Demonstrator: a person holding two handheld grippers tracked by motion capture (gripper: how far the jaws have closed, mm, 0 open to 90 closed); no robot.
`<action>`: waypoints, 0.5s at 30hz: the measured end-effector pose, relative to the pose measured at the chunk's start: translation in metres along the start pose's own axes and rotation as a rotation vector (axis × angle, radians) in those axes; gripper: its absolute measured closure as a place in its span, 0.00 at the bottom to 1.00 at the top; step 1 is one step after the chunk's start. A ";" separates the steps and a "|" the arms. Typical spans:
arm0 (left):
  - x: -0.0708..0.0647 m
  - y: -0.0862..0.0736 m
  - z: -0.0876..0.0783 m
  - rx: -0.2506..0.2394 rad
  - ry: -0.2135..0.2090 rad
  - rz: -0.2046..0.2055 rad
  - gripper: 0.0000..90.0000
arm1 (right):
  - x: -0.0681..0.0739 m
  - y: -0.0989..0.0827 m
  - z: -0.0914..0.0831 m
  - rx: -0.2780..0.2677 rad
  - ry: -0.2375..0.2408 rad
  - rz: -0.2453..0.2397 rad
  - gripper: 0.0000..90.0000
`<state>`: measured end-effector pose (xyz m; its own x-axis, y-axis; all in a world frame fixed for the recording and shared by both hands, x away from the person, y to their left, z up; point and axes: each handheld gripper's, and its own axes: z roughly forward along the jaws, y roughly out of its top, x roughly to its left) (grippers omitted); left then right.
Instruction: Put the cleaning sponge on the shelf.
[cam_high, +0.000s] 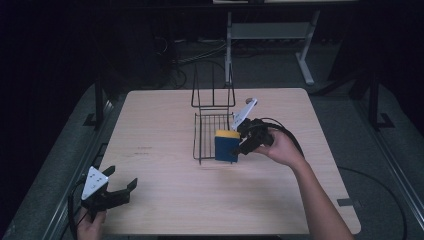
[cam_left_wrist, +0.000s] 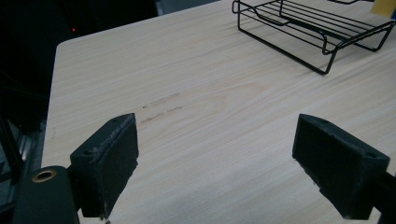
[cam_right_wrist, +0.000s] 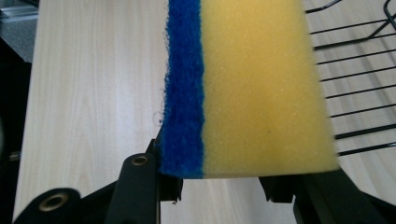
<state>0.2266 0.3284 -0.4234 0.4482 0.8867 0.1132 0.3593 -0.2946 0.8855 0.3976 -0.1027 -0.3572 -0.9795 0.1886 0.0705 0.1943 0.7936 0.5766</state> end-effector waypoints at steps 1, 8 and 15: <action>0.000 0.000 0.000 0.000 -0.001 0.000 0.15 | -0.002 0.001 0.000 -0.002 -0.001 -0.004 0.63; 0.001 0.000 0.000 -0.003 0.001 -0.005 0.15 | -0.011 0.006 -0.004 -0.007 -0.007 0.002 0.63; 0.001 0.000 0.000 -0.002 0.000 -0.005 0.15 | -0.021 0.009 -0.006 -0.021 -0.008 0.012 0.63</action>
<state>0.2267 0.3291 -0.4234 0.4465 0.8882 0.1089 0.3598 -0.2896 0.8870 0.4191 -0.1034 -0.3483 -0.9766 0.2031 0.0710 0.2050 0.7788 0.5928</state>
